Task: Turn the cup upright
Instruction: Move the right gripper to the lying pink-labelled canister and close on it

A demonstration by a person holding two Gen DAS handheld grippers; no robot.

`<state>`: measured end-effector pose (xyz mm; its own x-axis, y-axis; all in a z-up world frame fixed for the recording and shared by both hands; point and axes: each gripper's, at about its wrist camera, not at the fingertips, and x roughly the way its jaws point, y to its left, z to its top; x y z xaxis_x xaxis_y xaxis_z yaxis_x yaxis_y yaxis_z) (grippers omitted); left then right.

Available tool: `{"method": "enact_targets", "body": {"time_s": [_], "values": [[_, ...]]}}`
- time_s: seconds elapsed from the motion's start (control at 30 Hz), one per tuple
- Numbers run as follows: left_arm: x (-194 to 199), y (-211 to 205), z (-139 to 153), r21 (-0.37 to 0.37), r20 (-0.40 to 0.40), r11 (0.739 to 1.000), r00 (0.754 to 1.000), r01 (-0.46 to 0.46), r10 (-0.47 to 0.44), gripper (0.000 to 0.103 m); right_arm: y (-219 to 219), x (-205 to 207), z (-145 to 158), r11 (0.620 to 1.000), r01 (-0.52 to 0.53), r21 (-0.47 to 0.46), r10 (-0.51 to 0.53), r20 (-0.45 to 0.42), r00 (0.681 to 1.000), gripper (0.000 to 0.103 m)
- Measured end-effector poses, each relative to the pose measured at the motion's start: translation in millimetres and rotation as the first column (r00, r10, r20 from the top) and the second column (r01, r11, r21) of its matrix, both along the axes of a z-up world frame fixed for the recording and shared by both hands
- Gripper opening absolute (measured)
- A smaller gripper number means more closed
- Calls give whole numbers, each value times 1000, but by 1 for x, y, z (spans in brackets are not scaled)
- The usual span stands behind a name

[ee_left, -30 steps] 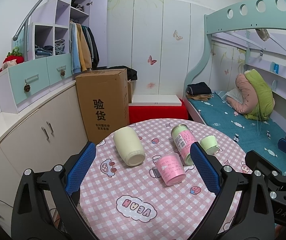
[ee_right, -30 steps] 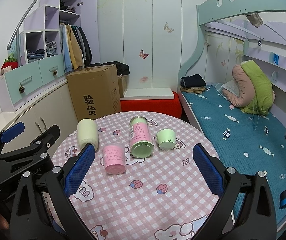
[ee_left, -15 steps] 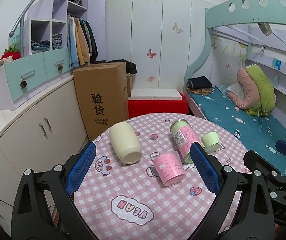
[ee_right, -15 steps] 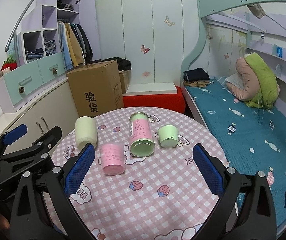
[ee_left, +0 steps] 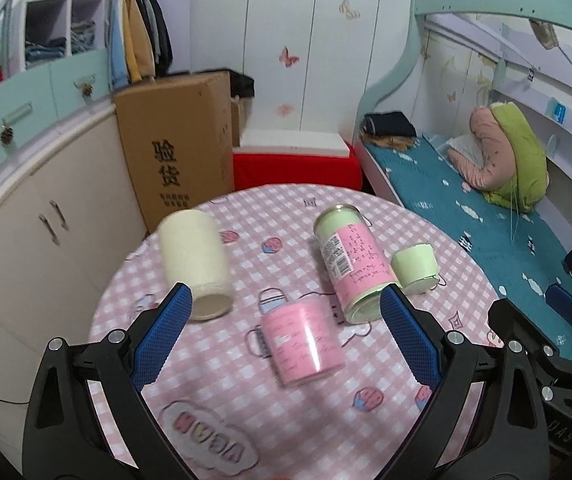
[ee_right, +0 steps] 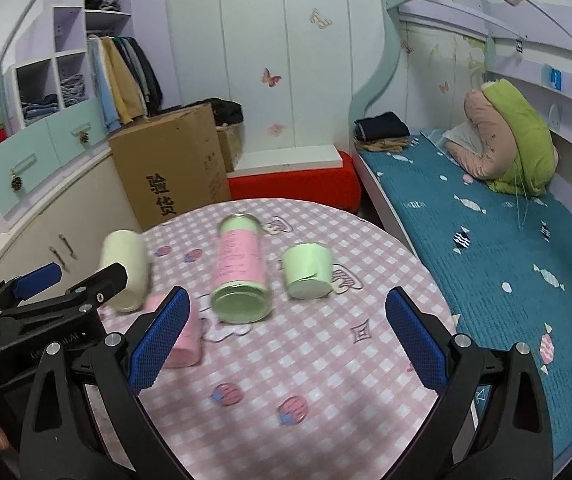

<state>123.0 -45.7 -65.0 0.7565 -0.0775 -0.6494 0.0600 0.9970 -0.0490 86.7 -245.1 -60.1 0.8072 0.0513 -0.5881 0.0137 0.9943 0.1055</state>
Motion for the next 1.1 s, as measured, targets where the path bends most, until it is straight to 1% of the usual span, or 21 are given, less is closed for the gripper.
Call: {"method": "enact_targets", "body": {"time_s": [0.17, 0.27, 0.37, 0.47, 0.53, 0.6, 0.63, 0.67, 0.73, 0.83, 1.0, 1.1], "values": [[39, -20, -16, -28, -83, 1000, 996, 12, -14, 95, -24, 30, -12, 1000, 31, 3, -31, -20, 999, 95], [62, -35, -26, -40, -114, 999, 993, 24, -28, 95, -36, 45, -18, 999, 43, 7, -43, -29, 999, 95], [87, -51, -38, -6, -152, 1000, 988, 28, -29, 95, -48, 61, -27, 999, 50, 13, -50, -46, 998, 95], [106, -61, -47, -3, -172, 1000, 985, 21, -22, 95, -56, 74, -35, 998, 53, 19, -52, -63, 997, 95], [116, -66, -54, 15, -189, 1000, 982, 16, -13, 95, -60, 78, -40, 998, 53, 24, -52, -72, 996, 95], [128, -69, -66, 43, -228, 999, 974, 11, 0, 95, -65, 84, -45, 998, 56, 35, -53, -81, 995, 95], [133, -69, -72, 45, -248, 999, 969, 11, 1, 95, -68, 86, -48, 997, 58, 42, -54, -85, 995, 95], [136, -69, -76, 19, -253, 1000, 967, 20, -14, 95, -68, 88, -51, 997, 58, 45, -54, -90, 994, 95], [141, -71, -79, -7, -273, 1000, 962, 29, -29, 95, -68, 90, -56, 997, 58, 50, -53, -105, 993, 95], [146, -77, -83, -1, -287, 999, 957, 35, -34, 95, -69, 94, -62, 997, 47, 57, -40, -123, 992, 95], [152, -85, -91, -30, -317, 999, 947, 40, -47, 95, -71, 96, -63, 997, 51, 63, -43, -121, 992, 95], [153, -89, -94, -34, -327, 998, 943, 47, -55, 94, -75, 97, -63, 996, 56, 69, -48, -124, 991, 95]]}}
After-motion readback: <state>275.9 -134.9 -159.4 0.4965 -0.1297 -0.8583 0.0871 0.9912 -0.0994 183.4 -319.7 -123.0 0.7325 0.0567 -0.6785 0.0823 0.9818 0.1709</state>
